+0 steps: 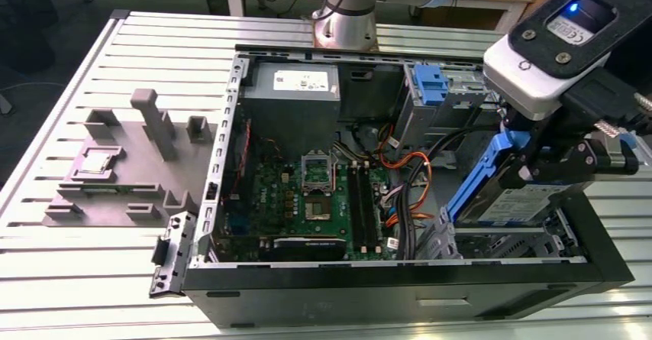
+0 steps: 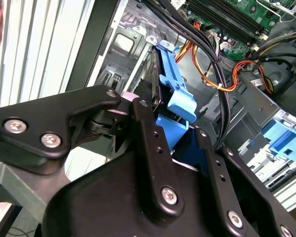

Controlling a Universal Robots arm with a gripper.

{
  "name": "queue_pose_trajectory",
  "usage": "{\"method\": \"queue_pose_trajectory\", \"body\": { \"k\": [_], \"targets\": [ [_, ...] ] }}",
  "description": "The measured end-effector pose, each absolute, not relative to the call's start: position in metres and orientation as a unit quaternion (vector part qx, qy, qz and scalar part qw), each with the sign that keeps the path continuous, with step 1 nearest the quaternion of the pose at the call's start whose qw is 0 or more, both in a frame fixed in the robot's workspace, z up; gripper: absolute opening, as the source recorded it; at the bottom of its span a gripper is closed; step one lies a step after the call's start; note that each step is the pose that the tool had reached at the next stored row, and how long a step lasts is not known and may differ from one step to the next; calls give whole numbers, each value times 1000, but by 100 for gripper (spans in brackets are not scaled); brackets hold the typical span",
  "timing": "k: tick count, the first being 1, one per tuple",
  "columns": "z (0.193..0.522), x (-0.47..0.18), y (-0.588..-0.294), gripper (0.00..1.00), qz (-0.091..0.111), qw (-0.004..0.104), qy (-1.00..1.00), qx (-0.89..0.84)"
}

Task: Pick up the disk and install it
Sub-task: 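Insert the disk into the insertion slot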

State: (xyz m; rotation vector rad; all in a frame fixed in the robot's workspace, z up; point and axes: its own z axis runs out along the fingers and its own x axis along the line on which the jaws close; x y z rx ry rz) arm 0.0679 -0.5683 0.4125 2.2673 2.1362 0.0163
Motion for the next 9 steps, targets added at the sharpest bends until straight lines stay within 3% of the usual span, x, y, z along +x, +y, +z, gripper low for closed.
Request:
{"method": "queue_pose_trajectory", "body": {
  "k": [9],
  "targets": [
    [402, 68, -568, 37, 5, 13, 686, 728]
  ]
}}
